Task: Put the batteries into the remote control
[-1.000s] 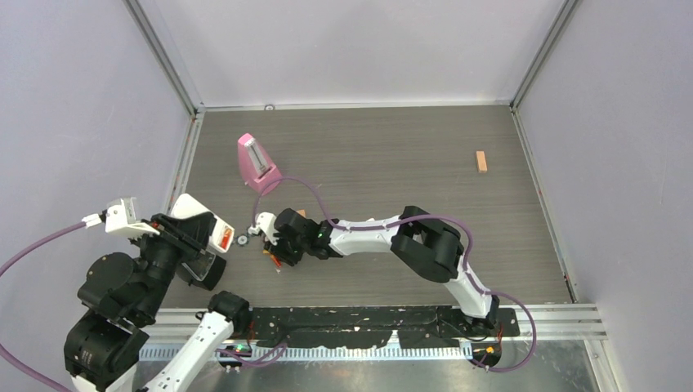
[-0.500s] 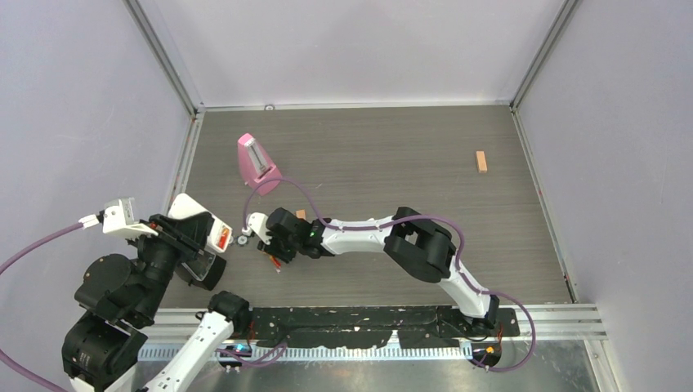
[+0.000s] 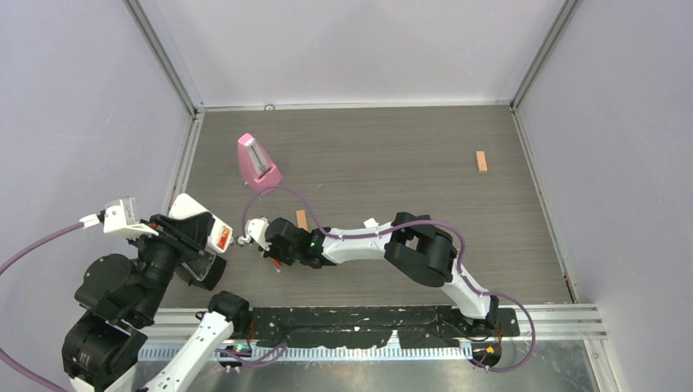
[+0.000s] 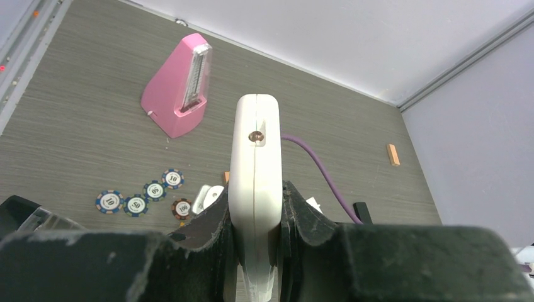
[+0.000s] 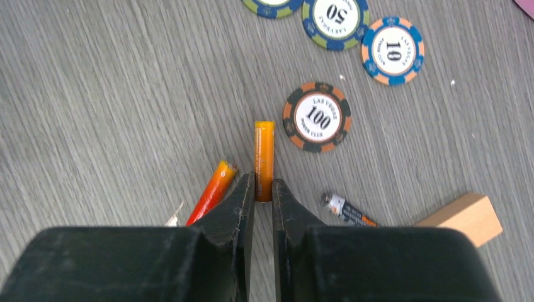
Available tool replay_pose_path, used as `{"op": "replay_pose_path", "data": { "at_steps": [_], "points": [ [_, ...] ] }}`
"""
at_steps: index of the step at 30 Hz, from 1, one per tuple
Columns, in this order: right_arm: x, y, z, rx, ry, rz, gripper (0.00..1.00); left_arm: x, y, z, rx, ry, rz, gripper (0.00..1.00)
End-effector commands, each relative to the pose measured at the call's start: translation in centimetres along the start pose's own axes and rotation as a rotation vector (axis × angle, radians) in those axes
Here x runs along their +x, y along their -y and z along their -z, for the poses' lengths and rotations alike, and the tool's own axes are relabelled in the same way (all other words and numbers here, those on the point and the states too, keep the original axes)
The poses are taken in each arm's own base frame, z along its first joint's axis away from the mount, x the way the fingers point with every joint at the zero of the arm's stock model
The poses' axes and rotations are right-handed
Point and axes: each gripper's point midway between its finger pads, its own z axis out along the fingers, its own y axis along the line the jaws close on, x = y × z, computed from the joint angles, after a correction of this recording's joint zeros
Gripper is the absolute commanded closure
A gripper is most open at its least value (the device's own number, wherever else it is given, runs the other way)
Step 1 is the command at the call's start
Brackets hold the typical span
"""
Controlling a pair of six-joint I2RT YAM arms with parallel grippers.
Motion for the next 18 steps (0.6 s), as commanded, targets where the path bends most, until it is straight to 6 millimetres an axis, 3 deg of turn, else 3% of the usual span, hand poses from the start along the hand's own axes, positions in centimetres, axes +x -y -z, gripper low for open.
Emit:
{"op": "replay_pose_path", "data": {
  "at_steps": [1,4,5,6,7,8,9,10,11,12,13,14,16,17,18],
  "points": [
    [-0.8,1.4,2.4,0.082,0.021,0.009,0.94,0.2,0.4,-0.6,0.009,-0.013,-0.005,1.00],
    [-2.1,1.7,4.1,0.094,0.066,-0.013,0.94,0.9,0.7,-0.8,0.026,-0.039,-0.009,1.00],
    [-1.7,1.7,4.5,0.095,0.060,-0.024,0.95,1.1,0.9,-0.9,0.037,-0.049,-0.007,1.00],
    [-2.7,1.9,5.6,0.097,0.088,-0.036,0.95,1.5,1.1,-1.0,0.051,-0.062,-0.008,1.00],
    [-1.9,1.7,6.1,0.095,0.077,-0.053,0.95,1.9,1.3,-1.1,0.065,-0.078,-0.008,1.00],
    [-3.0,1.9,7.5,0.097,0.109,-0.066,0.94,2.3,1.6,-1.3,0.081,-0.092,-0.003,1.00],
    [-1.7,1.7,8.1,0.091,0.092,-0.086,0.94,2.8,2.1,-1.5,0.104,-0.112,-0.001,1.00],
    [-2.9,1.9,9.9,0.092,0.133,-0.103,0.94,3.3,2.5,-1.8,0.128,-0.133,0.002,1.00],
    [-1.5,1.7,10.5,0.087,0.113,-0.125,0.95,3.8,3.0,-2.0,0.150,-0.153,0.008,1.00],
    [-2.5,1.9,12.4,0.089,0.152,-0.142,0.94,4.5,3.5,-2.4,0.177,-0.175,0.013,1.00],
    [-0.7,1.6,13.0,0.084,0.126,-0.164,0.94,5.3,4.2,-2.7,0.219,-0.209,0.022,1.00],
    [-1.9,1.7,15.0,0.083,0.175,-0.215,0.95,6.1,5.0,-3.0,0.257,-0.237,0.034,1.00],
    [-0.1,1.5,17.2,0.082,0.171,-0.276,0.95,7.8,6.4,-4.1,0.332,-0.290,0.057,1.00],
    [-0.8,1.7,19.1,0.082,0.205,-0.300,0.95,8.5,7.0,-4.5,0.365,-0.318,0.074,1.00],
    [0.2,1.7,19.6,0.088,0.196,-0.332,0.95,9.3,7.9,-4.8,0.411,-0.349,0.094,1.00]
  ]
}}
